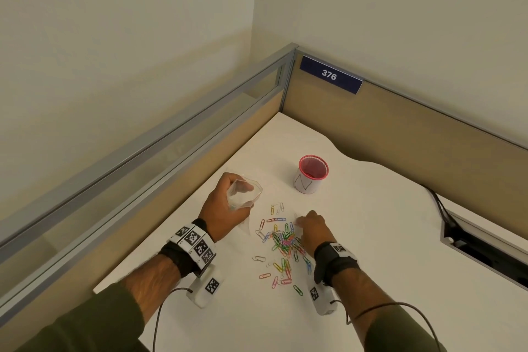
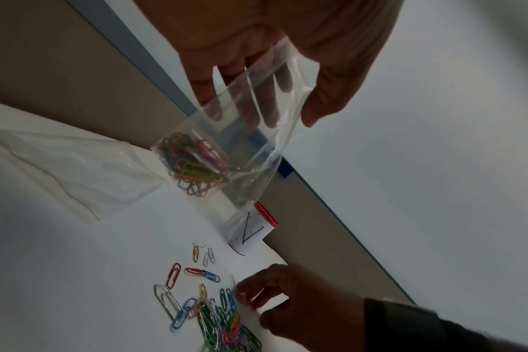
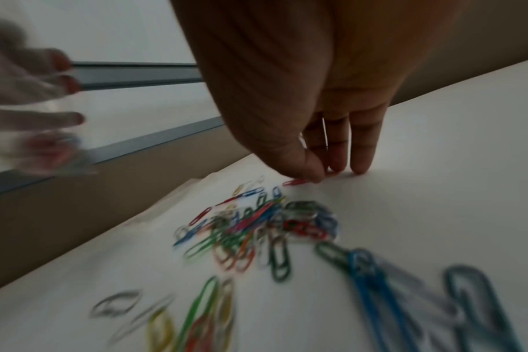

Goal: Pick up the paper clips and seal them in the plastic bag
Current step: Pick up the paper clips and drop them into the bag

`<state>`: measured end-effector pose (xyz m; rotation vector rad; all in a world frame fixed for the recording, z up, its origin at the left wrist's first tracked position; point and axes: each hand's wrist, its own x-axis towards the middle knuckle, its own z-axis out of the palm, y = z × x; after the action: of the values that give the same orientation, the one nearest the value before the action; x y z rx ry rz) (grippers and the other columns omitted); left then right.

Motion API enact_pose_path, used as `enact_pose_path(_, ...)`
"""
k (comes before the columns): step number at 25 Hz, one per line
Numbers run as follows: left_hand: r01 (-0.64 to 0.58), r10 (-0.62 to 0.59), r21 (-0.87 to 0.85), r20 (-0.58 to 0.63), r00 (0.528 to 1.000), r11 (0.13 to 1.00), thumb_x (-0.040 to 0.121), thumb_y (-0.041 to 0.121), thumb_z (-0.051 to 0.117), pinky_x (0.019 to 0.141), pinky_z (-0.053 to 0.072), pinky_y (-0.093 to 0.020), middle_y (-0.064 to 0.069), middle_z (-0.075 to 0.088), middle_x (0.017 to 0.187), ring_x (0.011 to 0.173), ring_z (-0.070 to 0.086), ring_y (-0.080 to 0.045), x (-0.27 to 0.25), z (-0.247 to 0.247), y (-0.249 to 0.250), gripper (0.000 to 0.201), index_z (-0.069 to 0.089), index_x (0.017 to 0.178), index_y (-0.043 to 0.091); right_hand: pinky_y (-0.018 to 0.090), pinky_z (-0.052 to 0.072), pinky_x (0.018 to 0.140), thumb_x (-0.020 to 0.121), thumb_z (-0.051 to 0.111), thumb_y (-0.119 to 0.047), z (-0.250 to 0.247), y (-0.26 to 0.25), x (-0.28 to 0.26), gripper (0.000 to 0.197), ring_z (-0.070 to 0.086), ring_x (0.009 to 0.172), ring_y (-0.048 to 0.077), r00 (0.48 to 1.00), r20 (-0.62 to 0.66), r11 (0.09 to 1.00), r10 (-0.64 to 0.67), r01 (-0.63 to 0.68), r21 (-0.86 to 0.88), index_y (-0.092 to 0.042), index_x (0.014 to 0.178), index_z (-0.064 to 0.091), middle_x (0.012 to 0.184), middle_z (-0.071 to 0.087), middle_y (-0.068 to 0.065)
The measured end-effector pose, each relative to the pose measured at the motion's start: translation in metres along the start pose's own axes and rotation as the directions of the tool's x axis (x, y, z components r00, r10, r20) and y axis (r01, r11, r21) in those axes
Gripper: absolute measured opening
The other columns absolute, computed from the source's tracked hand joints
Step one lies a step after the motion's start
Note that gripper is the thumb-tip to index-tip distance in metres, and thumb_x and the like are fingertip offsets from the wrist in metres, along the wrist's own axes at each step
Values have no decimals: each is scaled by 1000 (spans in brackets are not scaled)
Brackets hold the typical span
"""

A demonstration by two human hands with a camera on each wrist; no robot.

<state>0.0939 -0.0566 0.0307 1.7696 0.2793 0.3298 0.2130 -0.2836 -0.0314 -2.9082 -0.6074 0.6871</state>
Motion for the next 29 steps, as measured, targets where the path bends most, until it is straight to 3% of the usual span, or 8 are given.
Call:
enact_pose_path(3,-2,2,-19,-1,1000,1000,81,6,79,101,54,-36,3,69,116,117,64,-9,4,2,-3,44,54,114,21,35,48,96,94,53,-19,16,-4,-17,30,52,113,26,994,27,994,-109,110,-20,-17,123,58,120,51,8)
enact_pose_path(5,-4,5,-26,12,1000,1000,81,5,78,102,52,-36,2,69,116,118,64,-11,5,5,-5,45,53,114,21,34,49,93,95,52,-24,16,-1,-28,27,55,108,24,997,-6,996,-71,71,62,-17,120,61,117,56,7)
enact_pose_path(10,-8,8,-13,36,999,1000,81,1,77,101,50,-30,0,68,117,117,63,-13,3,15,-3,46,52,115,19,35,50,87,73,70,-56,21,-3,-44,63,49,110,21,999,36,996,-28,25,90,-24,124,51,118,48,0)
enact_pose_path(12,-9,10,-16,46,999,1000,81,0,77,101,50,-29,1,67,116,117,63,-11,2,17,-2,47,52,116,18,36,50,87,75,70,-51,26,-12,-43,61,47,111,21,999,27,998,-35,34,45,-25,127,49,120,47,1)
enact_pose_path(16,4,-4,3,46,999,1000,81,2,78,96,50,-23,3,67,116,113,63,-3,0,21,1,47,52,116,17,36,51,85,94,52,-29,31,-26,-38,27,51,107,25,991,-85,994,-106,102,-50,-15,117,55,117,53,8)
enact_pose_path(20,9,-8,-6,52,999,1000,80,6,79,102,53,-36,2,67,118,118,63,-11,0,19,-1,47,52,115,24,34,51,85,95,48,-20,22,-22,-32,19,59,98,27,993,-97,998,-67,65,-27,-10,106,60,109,59,12)
enact_pose_path(25,-1,2,-3,52,999,1000,80,6,79,105,52,-43,2,67,118,119,63,-13,1,20,1,47,52,115,21,29,53,80,87,58,-11,1,-3,-32,12,65,90,24,989,-121,961,84,-49,273,-9,91,70,98,71,9)
enact_pose_path(29,-8,7,2,59,998,1000,79,6,79,105,52,-43,3,68,117,118,63,-12,3,25,3,47,52,115,21,35,58,71,81,68,-5,-41,-3,-54,7,64,65,18,965,-245,829,96,58,556,-8,75,71,73,70,6)
